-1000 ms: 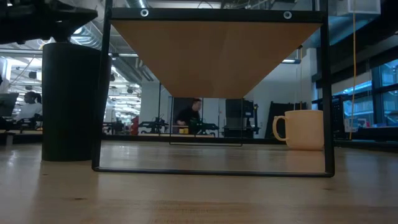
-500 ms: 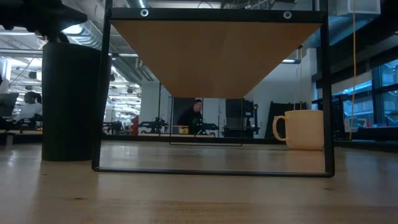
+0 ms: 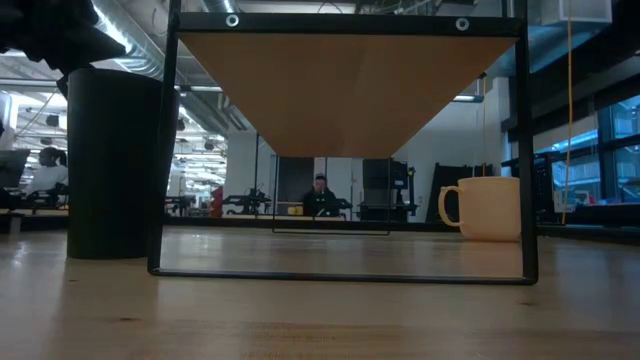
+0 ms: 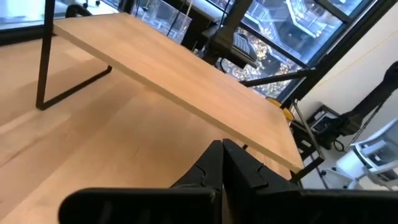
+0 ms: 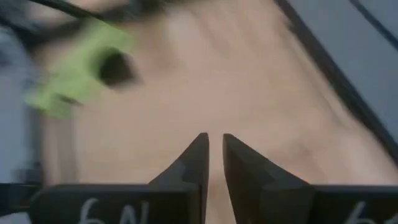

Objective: Stack small to large cups/mugs on shelf
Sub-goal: Put the beige cup on the shelf

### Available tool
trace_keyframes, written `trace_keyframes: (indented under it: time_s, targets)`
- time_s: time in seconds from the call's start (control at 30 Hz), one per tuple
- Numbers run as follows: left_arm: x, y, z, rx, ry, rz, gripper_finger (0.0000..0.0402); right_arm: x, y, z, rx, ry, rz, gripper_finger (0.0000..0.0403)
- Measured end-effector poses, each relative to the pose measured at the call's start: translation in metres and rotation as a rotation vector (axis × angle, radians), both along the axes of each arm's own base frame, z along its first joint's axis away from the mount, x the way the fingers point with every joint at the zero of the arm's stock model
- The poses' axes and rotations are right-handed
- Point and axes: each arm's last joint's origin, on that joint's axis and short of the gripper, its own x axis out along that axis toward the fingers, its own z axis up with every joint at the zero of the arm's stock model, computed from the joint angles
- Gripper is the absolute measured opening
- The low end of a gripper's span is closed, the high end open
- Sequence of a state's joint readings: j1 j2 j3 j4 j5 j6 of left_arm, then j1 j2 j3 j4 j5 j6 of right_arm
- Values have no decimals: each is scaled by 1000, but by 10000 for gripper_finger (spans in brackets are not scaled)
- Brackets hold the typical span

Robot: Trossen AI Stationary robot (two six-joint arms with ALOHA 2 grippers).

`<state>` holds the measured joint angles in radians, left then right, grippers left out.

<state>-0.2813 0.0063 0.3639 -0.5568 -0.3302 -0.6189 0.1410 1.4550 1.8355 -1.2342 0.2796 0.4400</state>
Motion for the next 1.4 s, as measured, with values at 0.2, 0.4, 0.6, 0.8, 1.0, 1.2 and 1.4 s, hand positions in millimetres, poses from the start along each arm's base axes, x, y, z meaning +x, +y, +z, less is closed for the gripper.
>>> trace_keyframes:
  time_s: [0.2,0.4,0.6,0.8,1.0,1.2,1.4]
  targets:
    - [0,0,0,-1,0,-4,0,-30,-19,-19,-29,283,-266,49]
    - [0,0,-1,3,15,-3,0,-37,-39,-58,66,379,-361,49]
    - [-1,0,-3,0,35,2,0,-41,-62,-105,164,372,-410,49]
    - [-1,0,-3,-31,33,8,0,-51,-98,-153,339,319,-547,49]
    - [-1,0,-3,-90,29,21,0,-61,-120,-180,420,284,-626,68]
    - [-1,0,-3,-100,28,27,0,-61,-135,-180,415,226,-642,140]
    - [-1,1,-4,-90,31,63,0,-61,-151,-186,430,212,-711,201]
